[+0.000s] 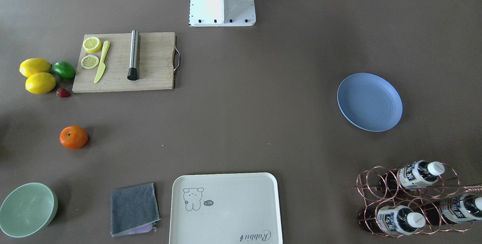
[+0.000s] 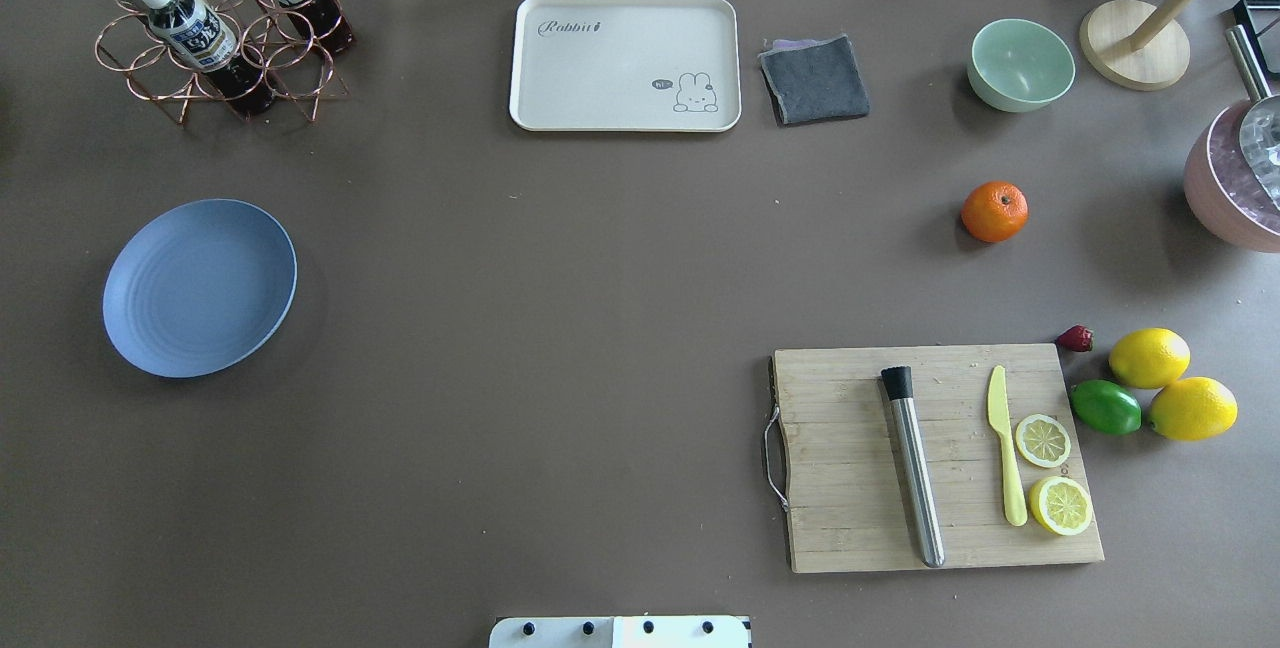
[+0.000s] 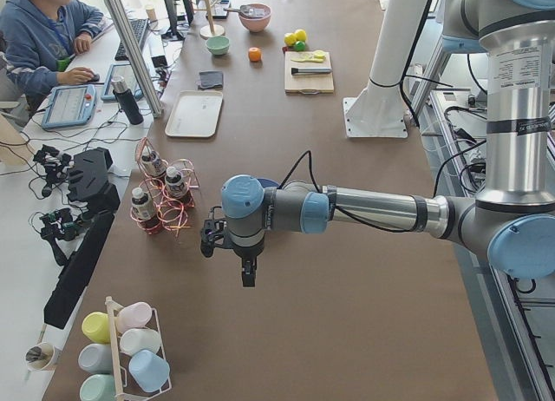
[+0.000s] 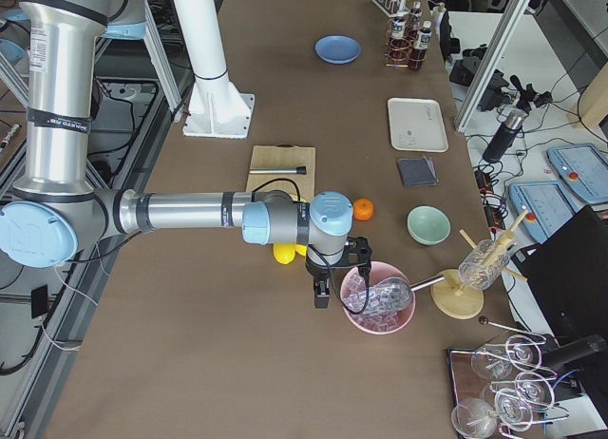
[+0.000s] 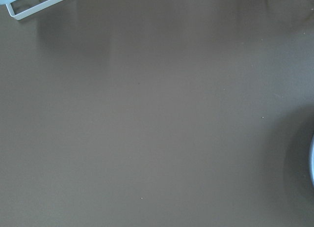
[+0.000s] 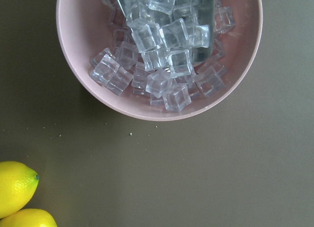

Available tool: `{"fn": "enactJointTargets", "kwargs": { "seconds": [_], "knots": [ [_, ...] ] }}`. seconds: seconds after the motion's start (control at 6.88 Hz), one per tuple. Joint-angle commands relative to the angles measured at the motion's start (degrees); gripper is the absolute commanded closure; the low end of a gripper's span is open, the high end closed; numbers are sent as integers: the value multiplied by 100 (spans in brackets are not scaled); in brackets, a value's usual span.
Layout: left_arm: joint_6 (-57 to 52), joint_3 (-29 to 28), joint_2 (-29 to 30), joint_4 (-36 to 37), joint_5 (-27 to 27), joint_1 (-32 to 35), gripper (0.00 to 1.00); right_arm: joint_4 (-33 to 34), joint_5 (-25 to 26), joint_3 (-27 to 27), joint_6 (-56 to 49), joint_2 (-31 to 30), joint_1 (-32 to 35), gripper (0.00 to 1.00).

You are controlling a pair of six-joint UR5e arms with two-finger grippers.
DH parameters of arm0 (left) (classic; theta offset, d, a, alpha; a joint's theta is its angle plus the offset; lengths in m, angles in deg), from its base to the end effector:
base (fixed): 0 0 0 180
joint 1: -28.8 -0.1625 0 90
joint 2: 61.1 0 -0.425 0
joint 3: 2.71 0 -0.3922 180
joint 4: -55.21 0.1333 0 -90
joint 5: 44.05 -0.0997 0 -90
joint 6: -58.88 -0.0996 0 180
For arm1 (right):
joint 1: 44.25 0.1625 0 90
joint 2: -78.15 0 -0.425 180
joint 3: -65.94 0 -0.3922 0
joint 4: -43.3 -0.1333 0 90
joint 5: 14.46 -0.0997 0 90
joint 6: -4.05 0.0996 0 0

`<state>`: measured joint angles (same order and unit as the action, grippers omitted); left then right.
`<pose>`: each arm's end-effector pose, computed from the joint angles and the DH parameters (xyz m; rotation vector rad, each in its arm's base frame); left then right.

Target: Pick orange to plate

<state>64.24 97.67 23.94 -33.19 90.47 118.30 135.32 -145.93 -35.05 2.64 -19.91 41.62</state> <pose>-0.0595 -0.4584 0.6131 0.0235 0.7790 -0.0546 0.0360 -0.4367 0.6363 -0.0020 -0.7242 -0.0982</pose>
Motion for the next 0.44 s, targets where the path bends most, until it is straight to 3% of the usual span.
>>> {"fn": "enactJointTargets", "kwargs": {
  "seconds": [0.0, 0.29],
  "knots": [
    [0, -36, -48, -271, 13, -64, 2, 0, -19, 0, 0, -2, 0, 0],
    [9, -9, -14, -282, 4, -64, 2, -9, -71, -9, 0, 7, 0, 0]
  ]
}}
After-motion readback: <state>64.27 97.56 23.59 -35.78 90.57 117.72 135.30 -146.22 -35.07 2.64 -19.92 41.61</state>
